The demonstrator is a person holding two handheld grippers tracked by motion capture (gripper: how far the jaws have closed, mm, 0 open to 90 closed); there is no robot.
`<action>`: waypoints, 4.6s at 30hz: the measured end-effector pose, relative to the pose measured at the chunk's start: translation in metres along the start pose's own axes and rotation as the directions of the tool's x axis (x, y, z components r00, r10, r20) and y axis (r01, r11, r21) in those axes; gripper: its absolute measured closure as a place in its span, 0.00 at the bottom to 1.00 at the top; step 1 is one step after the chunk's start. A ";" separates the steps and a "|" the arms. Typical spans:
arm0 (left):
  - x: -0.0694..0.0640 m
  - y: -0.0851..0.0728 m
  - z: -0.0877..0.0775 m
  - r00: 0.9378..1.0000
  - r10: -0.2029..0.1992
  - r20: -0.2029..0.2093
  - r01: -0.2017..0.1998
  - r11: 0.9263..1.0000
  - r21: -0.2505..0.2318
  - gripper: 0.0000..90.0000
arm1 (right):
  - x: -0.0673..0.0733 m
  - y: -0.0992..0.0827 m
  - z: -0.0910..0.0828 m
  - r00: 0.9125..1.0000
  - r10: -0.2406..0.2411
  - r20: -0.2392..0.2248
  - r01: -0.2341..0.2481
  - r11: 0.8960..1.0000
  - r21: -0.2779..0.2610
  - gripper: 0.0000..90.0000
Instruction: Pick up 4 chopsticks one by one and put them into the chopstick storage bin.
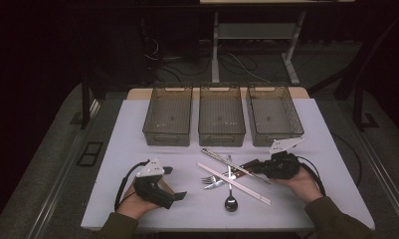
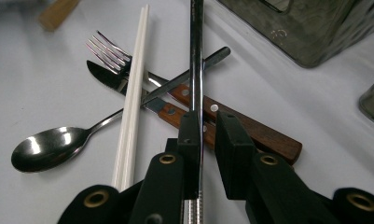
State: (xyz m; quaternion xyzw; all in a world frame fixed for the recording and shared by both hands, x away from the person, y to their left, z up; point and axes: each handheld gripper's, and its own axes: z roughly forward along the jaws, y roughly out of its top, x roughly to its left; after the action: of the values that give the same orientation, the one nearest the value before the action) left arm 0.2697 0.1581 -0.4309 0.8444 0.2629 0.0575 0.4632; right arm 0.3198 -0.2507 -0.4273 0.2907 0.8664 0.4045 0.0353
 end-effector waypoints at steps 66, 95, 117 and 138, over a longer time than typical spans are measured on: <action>0.000 0.000 0.000 1.000 -0.002 0.003 0.002 1.000 0.001 0.02 | 0.006 -0.004 0.012 0.997 -0.068 0.038 0.063 0.992 0.107 0.85; -0.001 0.000 0.000 1.000 -0.001 0.004 0.001 1.000 0.005 0.02 | 0.009 -0.005 0.018 0.993 -0.107 0.048 0.097 0.980 0.174 0.93; -0.001 0.000 0.000 1.000 0.000 0.006 0.000 1.000 0.003 0.02 | 0.008 -0.005 0.016 0.994 -0.089 0.060 0.077 0.982 0.170 0.96; -0.001 0.000 0.001 1.000 0.012 0.000 -0.012 1.000 0.014 0.02 | 0.004 -0.001 -0.004 0.997 -0.072 0.021 0.071 0.996 0.059 0.96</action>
State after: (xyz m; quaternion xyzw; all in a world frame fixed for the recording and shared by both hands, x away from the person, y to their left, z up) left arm 0.2691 0.1566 -0.4318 0.8491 0.2582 0.0587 0.4570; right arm 0.3151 -0.2516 -0.4251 0.2652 0.8872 0.3741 0.0515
